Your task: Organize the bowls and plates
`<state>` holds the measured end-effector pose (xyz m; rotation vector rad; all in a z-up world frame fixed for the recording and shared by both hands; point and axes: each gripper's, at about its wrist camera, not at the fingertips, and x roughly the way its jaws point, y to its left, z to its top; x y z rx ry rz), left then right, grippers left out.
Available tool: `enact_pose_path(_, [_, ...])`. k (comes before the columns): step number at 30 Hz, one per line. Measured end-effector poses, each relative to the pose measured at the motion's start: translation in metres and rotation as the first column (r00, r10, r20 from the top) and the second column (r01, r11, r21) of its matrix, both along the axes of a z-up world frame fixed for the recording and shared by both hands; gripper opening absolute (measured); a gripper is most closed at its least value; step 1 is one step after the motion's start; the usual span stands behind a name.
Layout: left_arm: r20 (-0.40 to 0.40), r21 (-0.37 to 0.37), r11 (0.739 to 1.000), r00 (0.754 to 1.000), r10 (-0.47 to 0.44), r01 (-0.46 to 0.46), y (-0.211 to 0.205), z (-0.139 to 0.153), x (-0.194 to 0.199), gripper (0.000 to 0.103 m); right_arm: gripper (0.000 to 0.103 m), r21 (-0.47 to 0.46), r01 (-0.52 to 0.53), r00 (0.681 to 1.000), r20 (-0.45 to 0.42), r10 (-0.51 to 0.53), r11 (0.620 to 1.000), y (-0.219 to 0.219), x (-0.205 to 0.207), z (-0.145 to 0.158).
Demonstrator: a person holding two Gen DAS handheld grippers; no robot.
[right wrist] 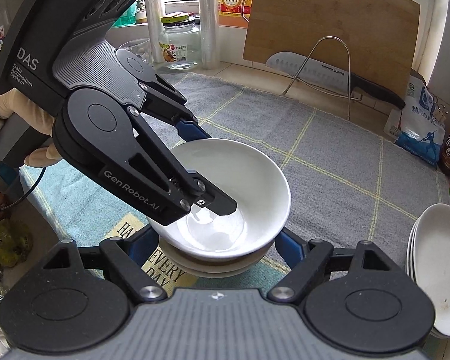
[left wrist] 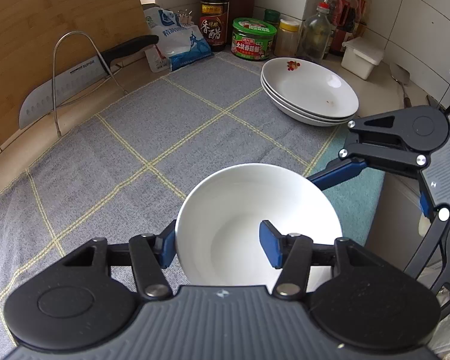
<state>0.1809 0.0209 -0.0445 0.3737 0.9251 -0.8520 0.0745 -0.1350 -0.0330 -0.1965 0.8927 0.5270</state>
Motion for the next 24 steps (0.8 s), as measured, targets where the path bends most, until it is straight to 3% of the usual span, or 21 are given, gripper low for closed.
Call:
enact_pose_path(3, [-0.009, -0.012, 1.0, 1.0, -0.005, 0.005, 0.001, -0.002, -0.001, 0.065, 0.091, -0.001, 0.004, 1.0, 0.011, -0.004, 1.0, -0.001, 0.0, -0.001])
enact_pose_path(5, [0.014, -0.016, 1.0, 1.0, 0.0, 0.001, 0.002, 0.0, -0.005, 0.083, 0.103, 0.0, 0.003, 0.999, 0.033, -0.003, 1.0, -0.003, -0.002, 0.002])
enact_pose_path(6, [0.033, -0.026, 1.0, 0.999, 0.003, -0.002, 0.005, 0.002, -0.007, 0.086, 0.103, 0.012, -0.004, 0.999, 0.037, 0.004, 1.0, -0.005, -0.003, 0.003])
enact_pose_path(15, [0.09, -0.121, 0.992, 0.996, 0.027, -0.016, 0.04, 0.019, -0.031, 0.095, 0.103, -0.016, -0.057, 0.998, 0.014, 0.057, 0.998, -0.013, -0.008, -0.005])
enact_pose_path(24, [0.102, -0.09, 0.993, 0.992, -0.072, 0.081, 0.056, 0.005, -0.061, 0.096, 0.103, -0.066, -0.113, 0.994, -0.016, 0.113, 0.991, -0.008, -0.004, -0.02])
